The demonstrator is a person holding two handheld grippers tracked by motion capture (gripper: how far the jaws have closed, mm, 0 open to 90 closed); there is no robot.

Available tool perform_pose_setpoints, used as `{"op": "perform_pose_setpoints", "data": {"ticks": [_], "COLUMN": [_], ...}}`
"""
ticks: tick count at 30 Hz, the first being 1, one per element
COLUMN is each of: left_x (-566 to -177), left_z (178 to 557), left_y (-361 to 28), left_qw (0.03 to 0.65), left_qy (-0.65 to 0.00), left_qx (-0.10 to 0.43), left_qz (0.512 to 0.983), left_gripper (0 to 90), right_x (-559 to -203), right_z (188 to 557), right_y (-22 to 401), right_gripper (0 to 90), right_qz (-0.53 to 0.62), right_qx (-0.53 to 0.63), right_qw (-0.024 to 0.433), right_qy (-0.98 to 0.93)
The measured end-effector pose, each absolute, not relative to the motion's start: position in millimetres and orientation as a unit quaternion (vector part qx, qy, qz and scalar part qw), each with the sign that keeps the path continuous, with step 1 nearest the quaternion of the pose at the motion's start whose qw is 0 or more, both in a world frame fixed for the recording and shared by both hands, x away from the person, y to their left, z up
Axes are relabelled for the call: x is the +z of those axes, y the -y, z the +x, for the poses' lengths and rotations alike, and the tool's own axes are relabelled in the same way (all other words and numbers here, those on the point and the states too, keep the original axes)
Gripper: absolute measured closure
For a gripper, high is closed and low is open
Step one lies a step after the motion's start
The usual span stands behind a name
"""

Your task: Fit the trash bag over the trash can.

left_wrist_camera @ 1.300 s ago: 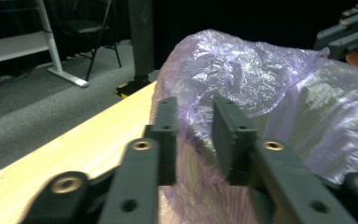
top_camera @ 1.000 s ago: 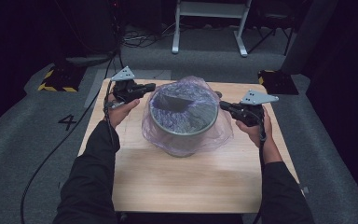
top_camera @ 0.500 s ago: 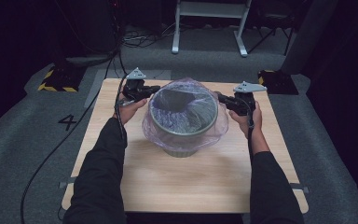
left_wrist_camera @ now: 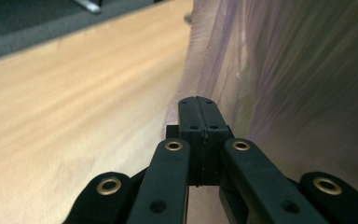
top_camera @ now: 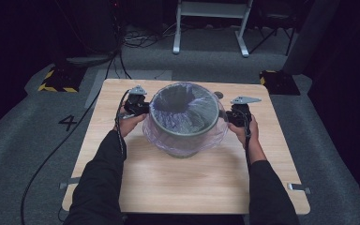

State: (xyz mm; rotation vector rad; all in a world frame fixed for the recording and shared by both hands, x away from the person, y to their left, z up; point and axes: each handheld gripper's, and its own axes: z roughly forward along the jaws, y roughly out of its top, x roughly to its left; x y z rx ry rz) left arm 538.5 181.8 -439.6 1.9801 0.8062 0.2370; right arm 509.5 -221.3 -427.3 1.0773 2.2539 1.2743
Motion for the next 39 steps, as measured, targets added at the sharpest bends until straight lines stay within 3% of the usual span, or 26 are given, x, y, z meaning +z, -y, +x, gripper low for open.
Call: {"op": "perform_pose_setpoints", "data": {"ticks": [7,10,14,17,21,25,32,36,39], "left_x": [-454.2,-454.8,-446.2,-432.1,-402.0,-391.8,-420.8,-447.9,-467.4], "left_z": [520.1,507.3,488.6,472.2,448.5,423.8,383.1,364.8,355.2], "left_y": [-200.1,-213.8,-229.6,-240.4,-246.9,-245.1,-230.1,-218.4,-209.0], "left_qw": [0.457,0.473,0.495,0.516,0.539,0.534,0.477,0.449,0.427], "left_qy": [-0.340,-0.351,-0.369,-0.362,-0.327,-0.293,-0.286,-0.285,-0.281], "left_qx": [0.101,0.104,0.121,0.149,0.186,0.185,0.181,0.166,0.144], "left_qz": [0.815,0.801,0.777,0.762,0.753,0.772,0.811,0.831,0.847], "left_gripper": [89.3,66.4,28.0,18.8,17.0,15.3,15.5,15.6,15.5], "right_x": [-441.3,-438.6,-419.3,-394.4,-365.4,-336.0,-305.0,-297.5,-295.9], "right_z": [496.4,492.4,485.2,478.0,468.6,456.8,442.7,438.0,439.4], "right_y": [233.2,246.9,264.6,278.5,286.6,279.1,232.3,196.4,174.6], "right_gripper": [90.0,90.0,78.5,64.7,53.1,44.1,34.2,28.4,29.0], "right_qz": [0.380,0.391,0.387,0.384,0.369,0.327,0.231,0.205,0.197], "right_qx": [0.440,0.449,0.470,0.490,0.517,0.546,0.556,0.531,0.514], "right_qw": [0.158,0.163,0.184,0.204,0.224,0.223,0.194,0.202,0.197], "right_qy": [-0.798,-0.787,-0.772,-0.755,-0.739,-0.738,-0.775,-0.797,-0.811]}}
